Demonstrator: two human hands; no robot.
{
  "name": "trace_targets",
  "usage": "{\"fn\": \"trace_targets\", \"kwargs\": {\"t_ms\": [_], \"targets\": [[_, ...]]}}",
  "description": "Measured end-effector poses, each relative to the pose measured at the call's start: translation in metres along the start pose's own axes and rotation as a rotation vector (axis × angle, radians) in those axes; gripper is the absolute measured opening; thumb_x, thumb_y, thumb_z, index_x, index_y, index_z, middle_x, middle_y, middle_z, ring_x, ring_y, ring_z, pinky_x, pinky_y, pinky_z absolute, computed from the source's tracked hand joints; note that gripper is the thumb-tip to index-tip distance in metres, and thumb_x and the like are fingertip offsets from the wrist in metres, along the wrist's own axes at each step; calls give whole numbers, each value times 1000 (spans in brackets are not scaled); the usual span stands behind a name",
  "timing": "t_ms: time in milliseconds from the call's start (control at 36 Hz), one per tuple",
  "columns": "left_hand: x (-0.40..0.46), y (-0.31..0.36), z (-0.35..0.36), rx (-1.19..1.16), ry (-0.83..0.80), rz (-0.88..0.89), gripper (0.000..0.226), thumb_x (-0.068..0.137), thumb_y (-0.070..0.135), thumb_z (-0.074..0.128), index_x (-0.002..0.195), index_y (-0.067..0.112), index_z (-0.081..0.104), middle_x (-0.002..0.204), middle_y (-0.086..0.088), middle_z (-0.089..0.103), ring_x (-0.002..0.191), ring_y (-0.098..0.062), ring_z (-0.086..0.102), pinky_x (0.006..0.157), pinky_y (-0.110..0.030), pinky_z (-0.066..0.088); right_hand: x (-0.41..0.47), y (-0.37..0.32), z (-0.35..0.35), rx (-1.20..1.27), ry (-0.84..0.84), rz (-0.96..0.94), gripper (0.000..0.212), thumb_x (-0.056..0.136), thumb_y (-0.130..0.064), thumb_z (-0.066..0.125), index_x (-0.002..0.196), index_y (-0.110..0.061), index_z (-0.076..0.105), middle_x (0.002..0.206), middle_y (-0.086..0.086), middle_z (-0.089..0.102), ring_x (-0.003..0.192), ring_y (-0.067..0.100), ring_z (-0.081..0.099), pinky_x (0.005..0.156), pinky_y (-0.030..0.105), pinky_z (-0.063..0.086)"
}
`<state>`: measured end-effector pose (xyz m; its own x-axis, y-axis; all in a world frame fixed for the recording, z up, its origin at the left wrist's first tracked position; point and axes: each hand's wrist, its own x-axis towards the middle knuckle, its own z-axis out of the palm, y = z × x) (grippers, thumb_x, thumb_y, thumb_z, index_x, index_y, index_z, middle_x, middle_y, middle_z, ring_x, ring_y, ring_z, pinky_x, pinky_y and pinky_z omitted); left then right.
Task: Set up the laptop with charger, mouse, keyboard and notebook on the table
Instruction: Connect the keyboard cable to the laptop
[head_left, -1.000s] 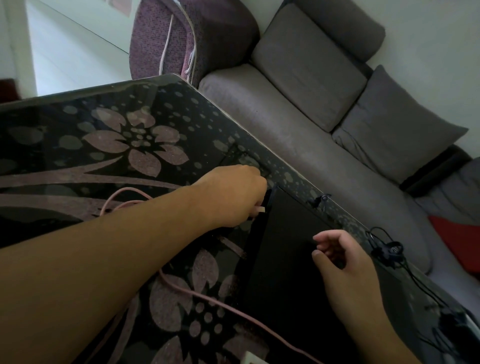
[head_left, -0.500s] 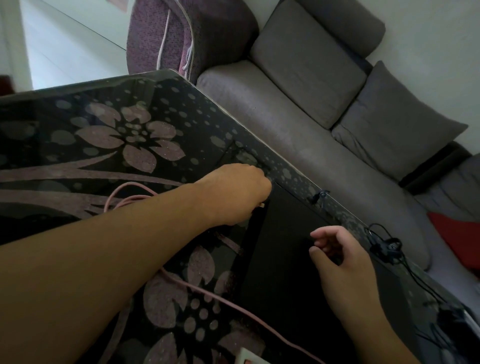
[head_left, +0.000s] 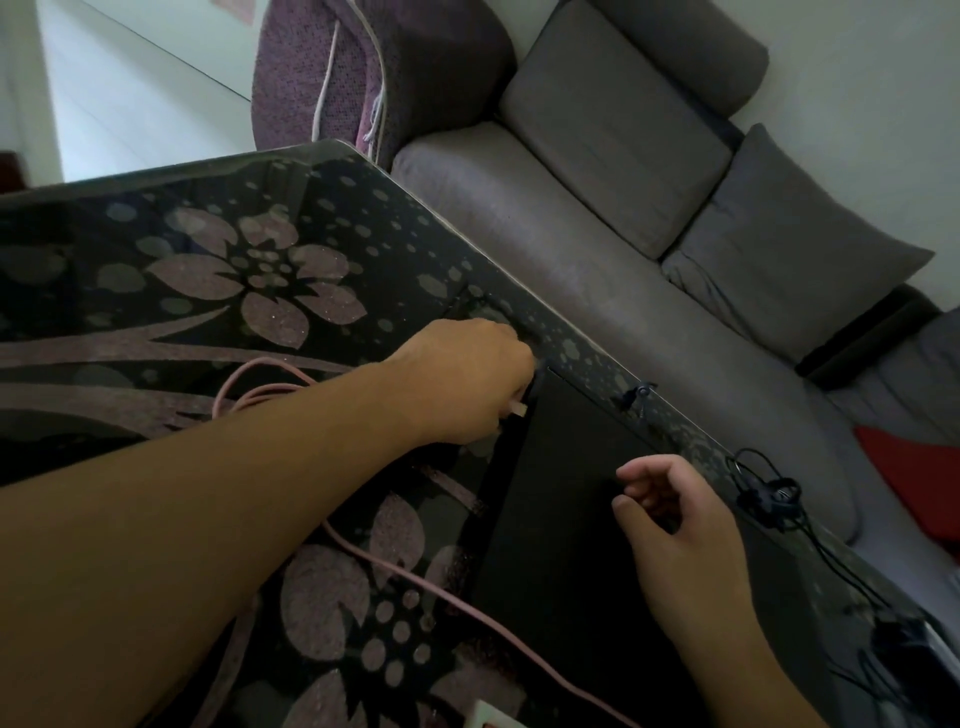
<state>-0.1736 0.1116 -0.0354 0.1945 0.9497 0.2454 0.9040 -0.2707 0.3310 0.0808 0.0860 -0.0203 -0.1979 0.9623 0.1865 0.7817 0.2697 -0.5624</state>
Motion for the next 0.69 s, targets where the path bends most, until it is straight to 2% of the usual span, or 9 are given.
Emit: {"fn": "trace_targets", "kwargs": {"t_ms": [56, 167, 278, 333, 472, 556, 639, 694], "targets": [[-1, 0, -4, -35, 21, -56, 13, 97, 19, 63, 107, 27, 60, 104, 4, 59, 87, -13, 59, 75, -34, 56, 0, 0, 0, 0, -5, 7, 30, 91, -6, 72, 98, -35, 66, 96, -10, 66, 88, 1, 61, 78, 25, 47], [-4, -2, -11, -59, 22, -115, 11, 98, 19, 62, 103, 28, 58, 89, 7, 63, 80, -14, 64, 77, -40, 60, 0, 1, 0, 5, -5, 12, 29, 91, -7, 72, 98, -35, 67, 96, -9, 66, 88, 3, 62, 79, 25, 47], [-8, -2, -11, -109, 63, -117, 13, 100, 22, 63, 100, 30, 53, 85, 8, 58, 75, -10, 60, 70, -32, 56, 0, 0, 0, 17, -4, 17, 30, 90, -6, 72, 97, -34, 67, 96, -9, 66, 89, 3, 62, 79, 24, 47], [-9, -4, -10, -126, 54, -107, 14, 100, 20, 64, 102, 30, 55, 88, 8, 59, 77, -10, 61, 72, -33, 59, -1, 0, 0, 17, -3, 15, 30, 90, -6, 72, 97, -35, 67, 96, -9, 66, 89, 3, 62, 79, 25, 48], [-8, -4, -9, -71, 4, -70, 23, 98, 14, 67, 115, 28, 65, 115, 4, 57, 99, -15, 60, 88, -34, 58, 0, -1, -1, 14, -8, 14, 29, 91, -8, 72, 98, -35, 66, 97, -10, 65, 89, 0, 61, 79, 25, 47], [-6, -2, -11, 8, 26, -69, 17, 100, 16, 64, 116, 21, 68, 113, 1, 53, 94, -16, 60, 85, -34, 57, 0, -1, 0, 4, -13, 13, 28, 91, -9, 71, 98, -35, 65, 97, -11, 65, 89, -1, 60, 78, 25, 47], [-5, 2, -14, 31, -36, -88, 8, 99, 12, 63, 102, 19, 64, 107, 0, 52, 88, -17, 60, 79, -33, 56, -1, -1, -1, 3, -13, 15, 29, 91, -8, 72, 98, -35, 66, 97, -10, 65, 89, 1, 61, 78, 24, 47], [-4, 2, -13, 0, -7, -91, 25, 99, 10, 62, 79, 22, 53, 93, -1, 59, 80, -18, 63, 76, -37, 60, 0, 0, -1, 6, -8, 13, 29, 91, -8, 72, 98, -35, 66, 96, -10, 65, 88, 1, 61, 78, 24, 47]]}}
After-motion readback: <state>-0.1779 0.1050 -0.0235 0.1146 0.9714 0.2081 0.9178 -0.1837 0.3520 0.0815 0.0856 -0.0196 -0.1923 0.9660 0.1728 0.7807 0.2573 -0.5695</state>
